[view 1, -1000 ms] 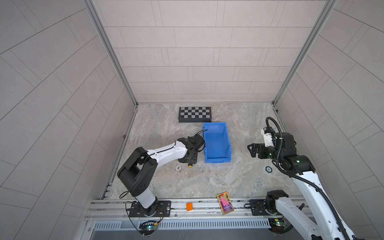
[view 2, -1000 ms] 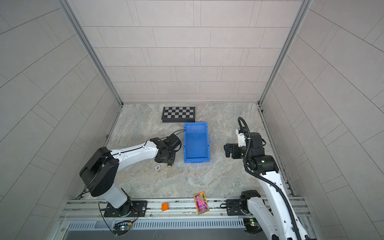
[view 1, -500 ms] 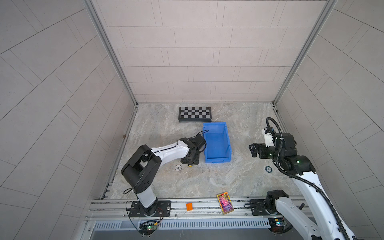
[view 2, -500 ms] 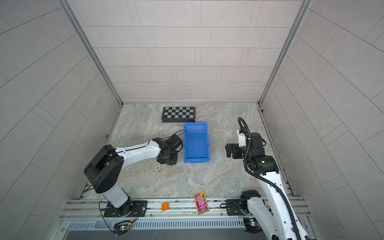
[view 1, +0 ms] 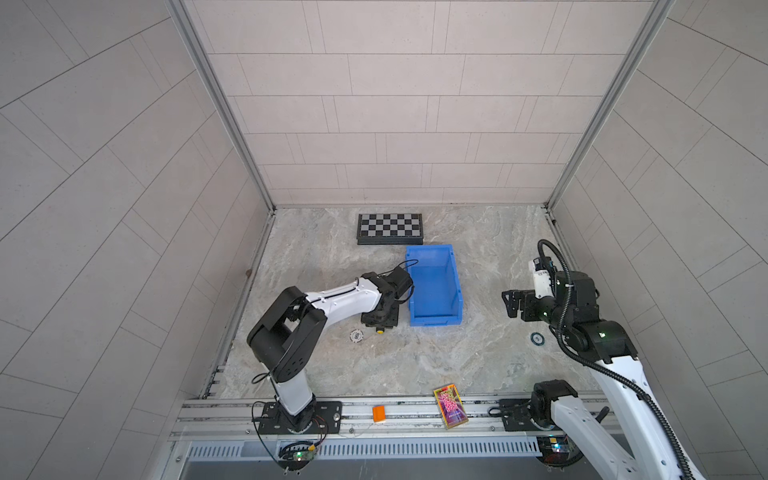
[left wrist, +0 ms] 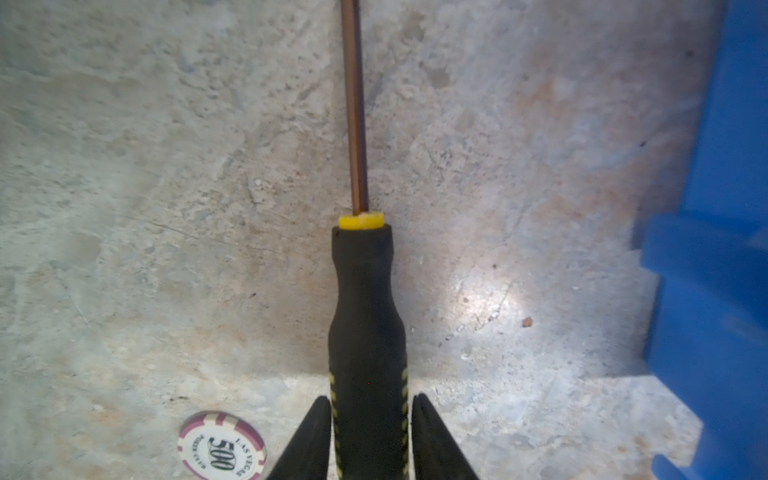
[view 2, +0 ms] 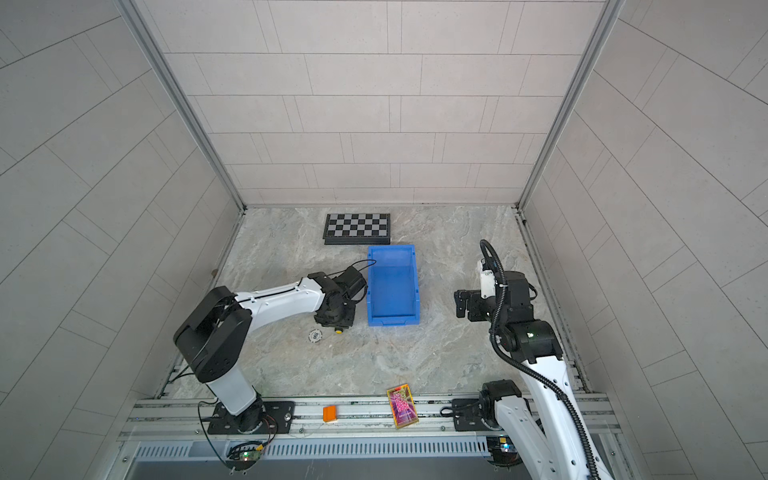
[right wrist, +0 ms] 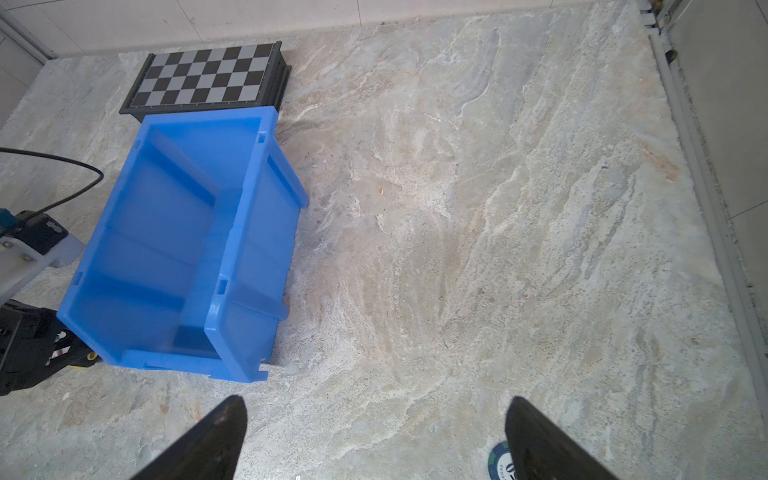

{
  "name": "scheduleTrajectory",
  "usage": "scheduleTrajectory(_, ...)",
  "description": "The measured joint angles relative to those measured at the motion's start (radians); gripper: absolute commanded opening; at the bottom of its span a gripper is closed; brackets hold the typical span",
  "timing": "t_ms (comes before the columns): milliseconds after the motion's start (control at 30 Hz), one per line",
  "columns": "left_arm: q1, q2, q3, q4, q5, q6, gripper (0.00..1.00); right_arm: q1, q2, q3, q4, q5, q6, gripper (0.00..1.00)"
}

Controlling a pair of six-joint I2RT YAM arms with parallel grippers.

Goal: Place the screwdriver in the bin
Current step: 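Lower the left gripper and close it on the screwdriver handle, then lift the screwdriver with the left gripper and carry it over the blue bin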

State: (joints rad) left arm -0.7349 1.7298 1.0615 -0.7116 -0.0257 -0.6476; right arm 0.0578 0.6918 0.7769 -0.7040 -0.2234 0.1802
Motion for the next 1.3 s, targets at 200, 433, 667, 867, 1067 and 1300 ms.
scheduleTrajectory(200,0.002,0.026,0.000,0.001,0.006,0.000,0.46,0.000,-0.017,-0.008,0.000,0.013,0.000,0.99)
scheduleTrajectory(433,0.003,0.041,0.000,0.004,0.012,0.002,0.35,0.000,-0.038,-0.029,0.001,0.048,0.010,0.99)
scheduleTrajectory(667,0.010,0.041,0.000,0.000,0.013,0.001,0.11,0.000,-0.057,-0.050,-0.001,0.060,0.020,0.99)
scheduleTrajectory(867,0.011,0.021,0.024,-0.049,-0.006,0.002,0.05,0.000,-0.072,-0.053,0.000,0.075,0.032,0.99)
scheduleTrajectory(1067,0.019,-0.095,0.064,-0.073,-0.033,0.000,0.02,0.000,-0.093,-0.071,0.000,0.090,0.046,0.99)
scheduleTrajectory(1300,0.021,-0.197,0.092,-0.090,-0.073,-0.003,0.03,0.000,-0.102,-0.093,0.005,0.124,0.064,0.99)
